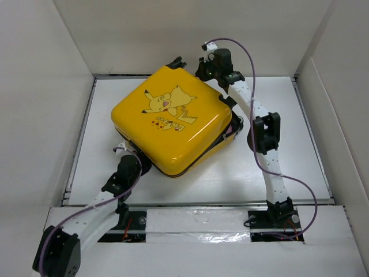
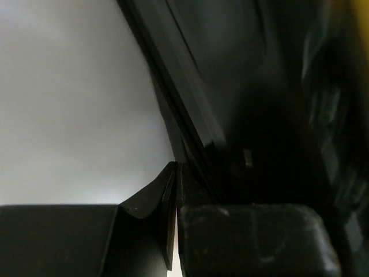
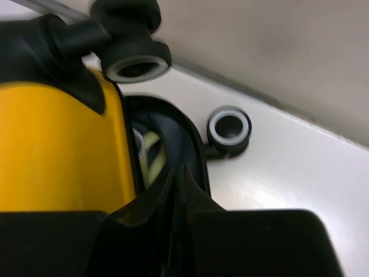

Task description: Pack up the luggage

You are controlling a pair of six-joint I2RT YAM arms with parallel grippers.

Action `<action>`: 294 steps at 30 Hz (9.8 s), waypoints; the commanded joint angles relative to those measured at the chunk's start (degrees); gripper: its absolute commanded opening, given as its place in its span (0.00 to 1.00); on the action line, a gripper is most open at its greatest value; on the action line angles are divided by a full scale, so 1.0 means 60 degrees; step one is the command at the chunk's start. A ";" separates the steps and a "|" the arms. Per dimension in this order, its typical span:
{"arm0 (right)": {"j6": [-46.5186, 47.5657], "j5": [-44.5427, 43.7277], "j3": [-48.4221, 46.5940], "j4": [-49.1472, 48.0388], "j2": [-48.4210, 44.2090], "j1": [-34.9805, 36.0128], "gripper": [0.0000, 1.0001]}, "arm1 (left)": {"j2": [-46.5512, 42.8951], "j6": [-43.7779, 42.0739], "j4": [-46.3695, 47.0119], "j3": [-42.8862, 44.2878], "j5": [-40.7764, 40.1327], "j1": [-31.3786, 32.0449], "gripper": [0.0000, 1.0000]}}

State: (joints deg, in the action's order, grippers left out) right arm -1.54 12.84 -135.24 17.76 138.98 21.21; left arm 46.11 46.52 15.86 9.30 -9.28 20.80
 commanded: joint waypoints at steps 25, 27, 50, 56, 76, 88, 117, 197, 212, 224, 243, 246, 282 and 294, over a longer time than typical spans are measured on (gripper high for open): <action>-0.1746 -0.0803 1.2481 -0.6586 -1.1892 0.0450 0.00 | 0.0139 -0.1192 -0.1804 0.3867 -0.1684 0.2174 0.32; -0.2202 -0.2044 1.4973 -0.6884 -1.3373 0.0333 0.00 | -0.0705 -0.0741 -0.2436 0.3405 -0.2461 0.2174 0.41; -0.4708 -0.2026 1.6727 -0.7588 -1.0935 -0.3312 0.08 | 0.9347 -0.2477 -0.3914 1.4411 0.1647 -0.3377 0.64; -0.4622 -0.0662 1.4209 -0.7282 -0.8122 -0.3667 0.11 | 1.1548 -0.3155 -0.4770 1.5971 0.3537 -0.3934 0.69; -0.2233 0.3247 0.5142 -0.2989 -0.2334 -0.0679 0.09 | 0.6515 0.0857 0.2658 0.5296 0.3158 -0.3467 0.61; -0.2468 0.2447 0.5065 -0.2552 -0.3957 -0.0474 0.61 | 0.6303 0.0830 0.2074 0.7337 0.3918 -0.3466 0.65; -0.2585 0.0850 1.6225 -0.5966 -1.3521 -0.1411 0.02 | 0.2323 -0.1783 0.1882 0.5472 -0.3186 0.7740 0.02; 0.0430 0.1024 1.9244 -0.9914 -1.1973 0.0713 0.47 | 0.0532 -0.2070 0.2790 0.1453 0.0945 0.3931 0.00; 0.1282 0.2342 1.8907 -1.0855 -1.1122 0.0433 0.40 | 0.2173 -0.3080 0.2953 0.2140 0.2513 0.4121 0.00; 0.1311 0.0981 1.9038 -1.0358 -1.1809 0.1255 0.30 | 0.4004 -0.3125 0.3597 0.3663 0.2250 0.5147 0.00; -0.0517 -0.0584 1.9229 -0.8222 -1.3405 0.2205 0.00 | 0.5323 -0.3374 0.2954 0.5331 0.0565 0.5222 0.00; -0.0986 -0.1083 1.9420 -0.7065 -1.4209 0.3010 0.00 | 0.5571 -0.3403 0.3274 0.5684 0.0609 0.4914 0.00; -0.3040 -0.4001 1.8863 -0.7047 -1.3553 0.6089 0.00 | 0.5508 0.1374 0.1477 0.7236 0.2642 -0.4357 0.40; -0.2526 -0.3752 1.7737 -0.7265 -1.2428 0.6001 0.00 | 0.8720 0.1226 0.2026 0.7446 0.5001 -0.4098 0.33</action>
State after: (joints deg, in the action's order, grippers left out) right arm -17.34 -16.25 -23.64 -21.65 62.08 55.59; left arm 96.73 53.67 23.11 54.37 10.92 -6.57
